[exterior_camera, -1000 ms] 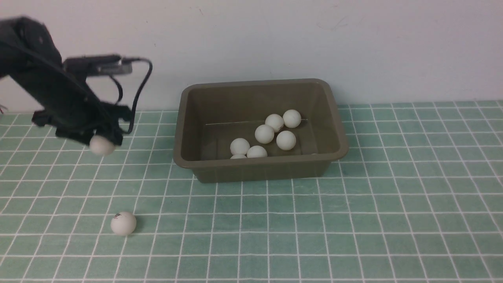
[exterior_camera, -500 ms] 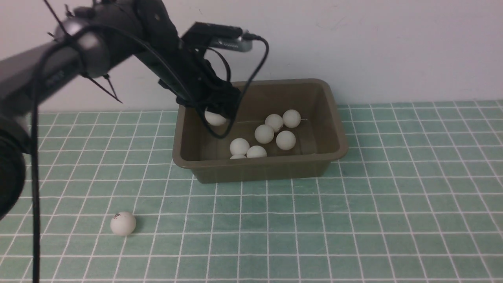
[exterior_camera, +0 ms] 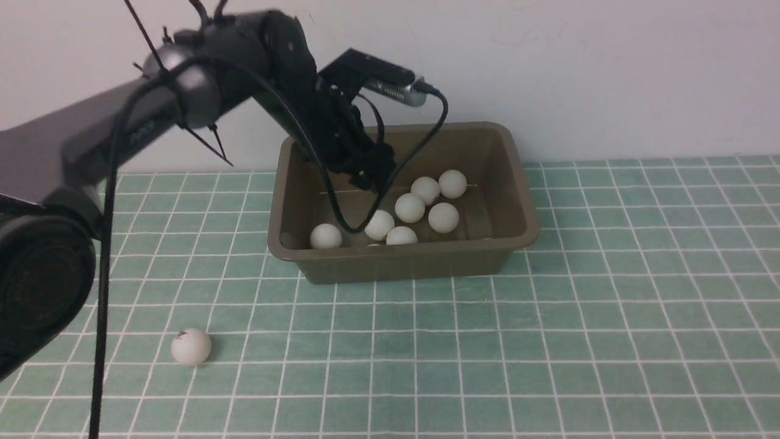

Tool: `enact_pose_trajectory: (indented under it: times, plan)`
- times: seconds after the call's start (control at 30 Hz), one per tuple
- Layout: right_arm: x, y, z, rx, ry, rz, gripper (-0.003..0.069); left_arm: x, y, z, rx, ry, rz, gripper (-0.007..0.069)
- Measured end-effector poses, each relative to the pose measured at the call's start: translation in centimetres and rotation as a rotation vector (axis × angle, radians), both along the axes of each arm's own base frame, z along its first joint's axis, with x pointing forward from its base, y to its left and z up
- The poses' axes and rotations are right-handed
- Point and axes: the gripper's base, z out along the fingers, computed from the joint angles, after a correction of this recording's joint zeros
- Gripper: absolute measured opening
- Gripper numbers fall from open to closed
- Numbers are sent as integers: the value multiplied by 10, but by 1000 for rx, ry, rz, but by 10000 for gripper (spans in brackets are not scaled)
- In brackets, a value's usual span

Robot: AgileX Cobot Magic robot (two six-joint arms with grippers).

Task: Put the table tennis balls in the box on the green coffee tablecloth.
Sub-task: 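Drop the ball into the bin, then reach for and grasp a ping pong ball on the table beside the basket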

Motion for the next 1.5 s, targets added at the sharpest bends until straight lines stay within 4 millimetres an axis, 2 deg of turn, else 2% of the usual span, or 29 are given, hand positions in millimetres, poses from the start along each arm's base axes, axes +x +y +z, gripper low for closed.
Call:
enact_pose_trajectory:
  times: [0.07,0.2,0.4,0.6,0.87,1.5]
  plan:
    - [0,0,0,0,0,0,-17,-12,5,-25,12,98,10,510]
    - [0,0,-1,-4,9,0,-17,-25,6,-56,24,201,11,510]
    - [-1,1,-1,2,17,6,-17,-35,8,-81,32,240,24,510]
    - [-2,3,-2,28,34,29,-17,-34,14,-95,85,182,37,510]
    - [-3,4,-2,30,35,31,-17,-29,18,-96,125,122,73,510]
    - [-3,4,-2,30,35,31,-17,-22,18,-144,161,237,61,510]
